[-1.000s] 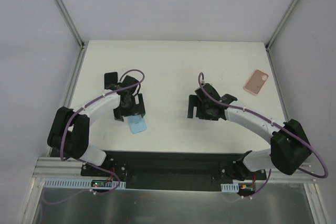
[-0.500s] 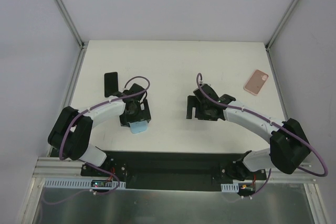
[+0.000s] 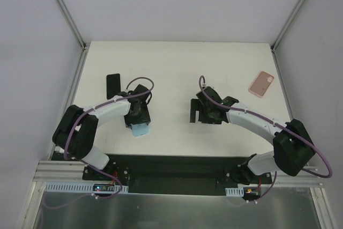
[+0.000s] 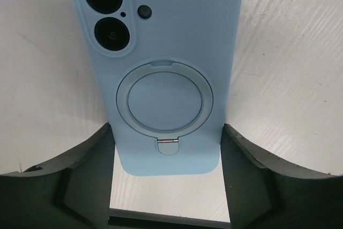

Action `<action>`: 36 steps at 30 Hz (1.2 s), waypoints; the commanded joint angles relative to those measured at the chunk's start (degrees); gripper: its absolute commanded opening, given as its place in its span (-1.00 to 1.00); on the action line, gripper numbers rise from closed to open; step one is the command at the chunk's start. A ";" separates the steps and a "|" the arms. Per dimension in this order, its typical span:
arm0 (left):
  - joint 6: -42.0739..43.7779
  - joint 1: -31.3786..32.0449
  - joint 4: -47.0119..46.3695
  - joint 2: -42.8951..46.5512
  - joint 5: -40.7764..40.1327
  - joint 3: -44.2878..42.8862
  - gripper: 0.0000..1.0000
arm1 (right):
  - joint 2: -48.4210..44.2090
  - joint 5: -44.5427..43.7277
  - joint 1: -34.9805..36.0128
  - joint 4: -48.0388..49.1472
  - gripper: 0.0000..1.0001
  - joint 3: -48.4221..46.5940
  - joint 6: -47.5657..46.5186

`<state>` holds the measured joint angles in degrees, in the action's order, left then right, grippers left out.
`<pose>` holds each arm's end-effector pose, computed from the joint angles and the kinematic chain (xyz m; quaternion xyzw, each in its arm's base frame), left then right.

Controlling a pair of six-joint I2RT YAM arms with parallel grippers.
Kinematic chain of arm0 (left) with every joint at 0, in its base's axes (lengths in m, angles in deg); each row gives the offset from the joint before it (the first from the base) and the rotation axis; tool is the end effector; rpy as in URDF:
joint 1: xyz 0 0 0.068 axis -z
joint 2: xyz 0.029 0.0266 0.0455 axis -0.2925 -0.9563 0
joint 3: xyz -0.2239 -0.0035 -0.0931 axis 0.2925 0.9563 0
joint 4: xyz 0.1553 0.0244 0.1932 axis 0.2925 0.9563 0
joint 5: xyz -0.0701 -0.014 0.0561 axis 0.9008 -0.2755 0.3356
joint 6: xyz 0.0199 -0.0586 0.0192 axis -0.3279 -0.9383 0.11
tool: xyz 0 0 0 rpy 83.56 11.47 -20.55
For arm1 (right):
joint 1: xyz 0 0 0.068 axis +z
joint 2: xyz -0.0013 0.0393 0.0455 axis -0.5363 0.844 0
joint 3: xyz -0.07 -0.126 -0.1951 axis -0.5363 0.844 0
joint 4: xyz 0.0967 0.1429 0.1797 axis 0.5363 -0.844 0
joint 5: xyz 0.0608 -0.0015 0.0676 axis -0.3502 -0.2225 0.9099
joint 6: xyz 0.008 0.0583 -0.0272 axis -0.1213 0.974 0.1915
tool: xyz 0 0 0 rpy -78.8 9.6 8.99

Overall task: Take the phone out of the phone case
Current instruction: Pick up the phone at the center of the board, then adjust the phone.

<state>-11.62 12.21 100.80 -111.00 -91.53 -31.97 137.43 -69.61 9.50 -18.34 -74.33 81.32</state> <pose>0.2373 -0.1244 0.1271 -0.1292 0.9741 -0.0437 0.1801 0.2132 0.1831 0.1789 -0.1389 0.9468 0.1027 0.2714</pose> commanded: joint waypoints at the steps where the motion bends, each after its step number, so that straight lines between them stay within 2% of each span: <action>1: 0.44 0.05 5.46 -1.73 -6.71 -2.69 0.03 | 0.17 0.15 0.78 -1.59 0.91 -2.52 0.59; 4: 1.49 -0.03 7.57 1.24 -6.72 -4.72 -0.11 | 0.00 0.24 0.96 -1.94 0.90 -2.96 0.51; 9: 2.20 -0.03 8.10 7.32 -0.57 -7.88 -0.25 | -0.18 3.30 1.22 -0.98 0.91 -3.66 1.38; 11: 1.94 -0.03 7.93 8.90 4.00 -9.37 -0.27 | -0.27 6.55 1.22 0.86 0.91 -3.58 2.17; 15: 2.03 0.06 7.40 9.52 8.05 -11.14 -0.31 | 1.31 20.67 1.05 10.85 0.91 -3.23 9.44; 21: 3.08 0.06 4.94 12.06 13.93 -11.23 -0.31 | 3.42 29.75 -1.93 22.73 0.90 -2.79 18.60; 25: 4.22 0.06 3.80 14.18 17.27 -10.88 -0.31 | 4.65 32.49 -4.31 27.68 0.89 -3.84 24.58; 36: 6.15 0.06 1.43 18.40 25.80 -10.79 -0.33 | 16.07 38.03 -2.91 31.64 0.82 -17.45 26.96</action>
<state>-7.46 12.18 104.93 -94.80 -70.59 -41.63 150.76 -35.29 5.48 9.81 -86.39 106.61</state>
